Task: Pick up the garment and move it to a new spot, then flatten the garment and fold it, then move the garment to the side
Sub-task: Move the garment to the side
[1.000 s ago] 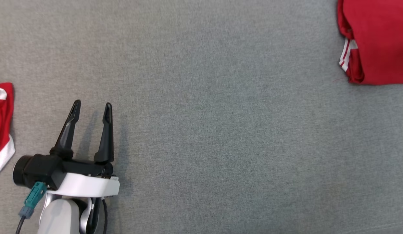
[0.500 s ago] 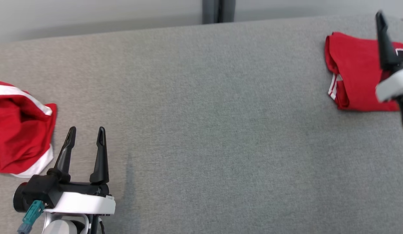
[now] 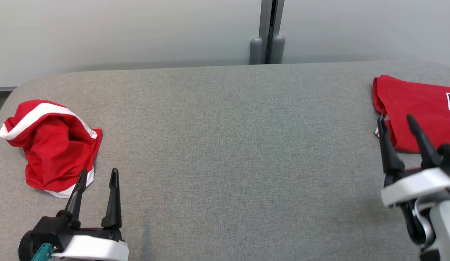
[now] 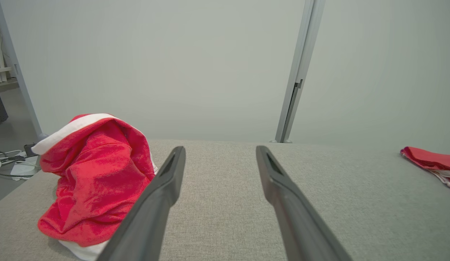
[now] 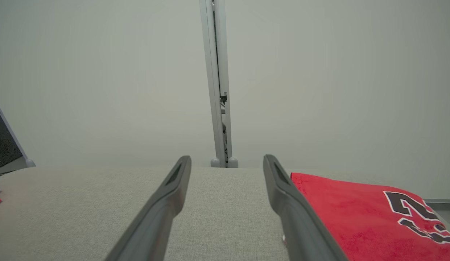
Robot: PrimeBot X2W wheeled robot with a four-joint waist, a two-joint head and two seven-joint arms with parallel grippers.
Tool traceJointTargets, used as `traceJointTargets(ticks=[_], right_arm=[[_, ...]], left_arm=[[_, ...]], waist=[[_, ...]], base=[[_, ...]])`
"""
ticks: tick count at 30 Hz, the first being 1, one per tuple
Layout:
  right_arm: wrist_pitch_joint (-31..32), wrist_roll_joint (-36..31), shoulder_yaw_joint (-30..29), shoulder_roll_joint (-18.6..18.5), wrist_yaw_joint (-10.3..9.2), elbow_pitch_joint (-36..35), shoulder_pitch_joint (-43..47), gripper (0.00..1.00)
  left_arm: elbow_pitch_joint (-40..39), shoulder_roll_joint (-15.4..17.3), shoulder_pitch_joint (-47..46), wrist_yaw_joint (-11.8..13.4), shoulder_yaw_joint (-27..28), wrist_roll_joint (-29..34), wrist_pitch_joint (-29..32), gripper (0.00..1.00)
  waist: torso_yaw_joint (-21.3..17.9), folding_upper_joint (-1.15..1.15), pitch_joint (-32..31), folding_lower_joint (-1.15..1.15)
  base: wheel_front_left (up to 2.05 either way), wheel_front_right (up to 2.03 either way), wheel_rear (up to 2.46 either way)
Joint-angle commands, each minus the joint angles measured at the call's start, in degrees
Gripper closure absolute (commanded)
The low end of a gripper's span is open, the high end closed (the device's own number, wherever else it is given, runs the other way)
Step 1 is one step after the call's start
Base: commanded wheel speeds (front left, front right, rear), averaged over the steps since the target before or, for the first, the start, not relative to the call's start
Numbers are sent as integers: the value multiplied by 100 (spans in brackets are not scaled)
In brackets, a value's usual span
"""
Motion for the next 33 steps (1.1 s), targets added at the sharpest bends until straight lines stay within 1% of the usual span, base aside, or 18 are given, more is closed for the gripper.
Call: traceJointTargets(ticks=[1,6,14,24,33], right_arm=[[-28,-41,-54,30,0,-82,188,0],[-28,-155,-312,379,0,-541,1063,0],[-28,-292,-518,724,0,-970,1844,0],[-9,-427,-569,976,0,-1103,2266,0],[-4,-476,-504,1064,0,-1092,2395,0]], left_arm=[[9,17,53,24,48,22,0,0],[108,16,209,40,149,50,1,0],[186,15,325,75,277,108,1,0],[360,16,420,135,300,215,0,0],[475,38,420,145,339,264,0,0]], waist=[[22,0,-58,0],[48,0,-203,0],[37,0,-372,0],[55,0,-605,0],[89,0,-693,0]], base=[[0,0,0],[0,0,0],[0,0,0],[0,0,0],[0,0,0]])
